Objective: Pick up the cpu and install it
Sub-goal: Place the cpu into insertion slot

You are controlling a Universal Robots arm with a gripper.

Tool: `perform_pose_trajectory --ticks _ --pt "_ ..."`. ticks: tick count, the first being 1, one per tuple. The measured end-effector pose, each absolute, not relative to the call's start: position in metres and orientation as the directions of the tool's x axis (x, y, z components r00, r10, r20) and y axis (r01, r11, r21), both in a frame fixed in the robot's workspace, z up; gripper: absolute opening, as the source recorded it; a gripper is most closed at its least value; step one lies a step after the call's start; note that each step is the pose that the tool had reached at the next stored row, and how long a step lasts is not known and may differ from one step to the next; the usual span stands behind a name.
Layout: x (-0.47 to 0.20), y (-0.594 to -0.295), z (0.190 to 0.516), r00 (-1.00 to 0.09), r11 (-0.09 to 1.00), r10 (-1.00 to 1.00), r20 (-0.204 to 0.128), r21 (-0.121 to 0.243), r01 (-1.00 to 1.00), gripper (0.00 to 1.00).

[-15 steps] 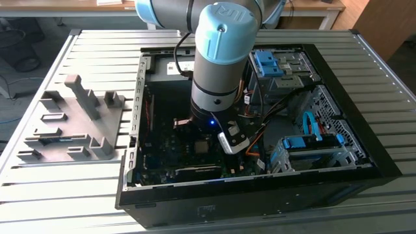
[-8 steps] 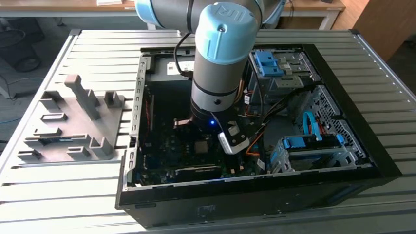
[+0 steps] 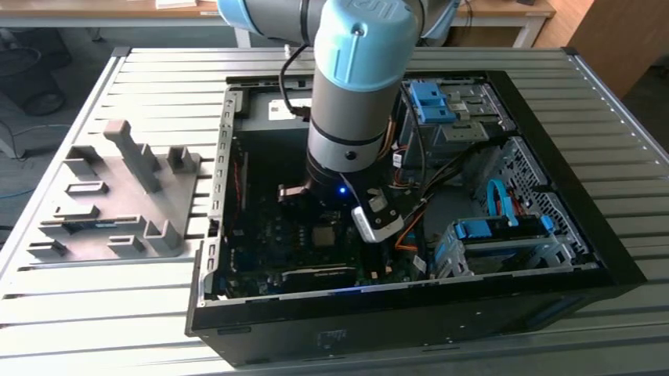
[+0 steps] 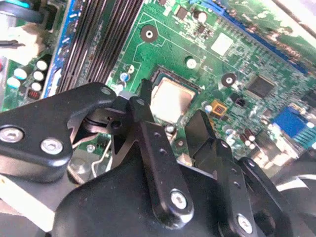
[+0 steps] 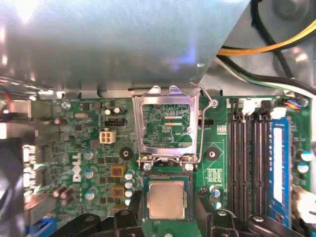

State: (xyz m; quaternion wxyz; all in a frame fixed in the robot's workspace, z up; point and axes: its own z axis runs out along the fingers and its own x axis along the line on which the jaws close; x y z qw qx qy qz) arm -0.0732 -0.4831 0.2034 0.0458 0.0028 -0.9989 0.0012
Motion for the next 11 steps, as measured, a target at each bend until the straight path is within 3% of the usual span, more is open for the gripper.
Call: perform_pose_trajectory --ticks 8,10,11 --pt "-0.0731 -0.4824 0.2102 -0.996 1.000 -0.006 0.092 -0.002 -0.006 0.54" --pt "-0.0732 -0.4824 0.2102 -0.996 1.000 -0.006 0.092 -0.002 -0.006 0.53" --pt "-0.0732 -0.4823 0.2102 -0.996 1.000 -0.006 0.092 -0.002 -0.006 0.46"
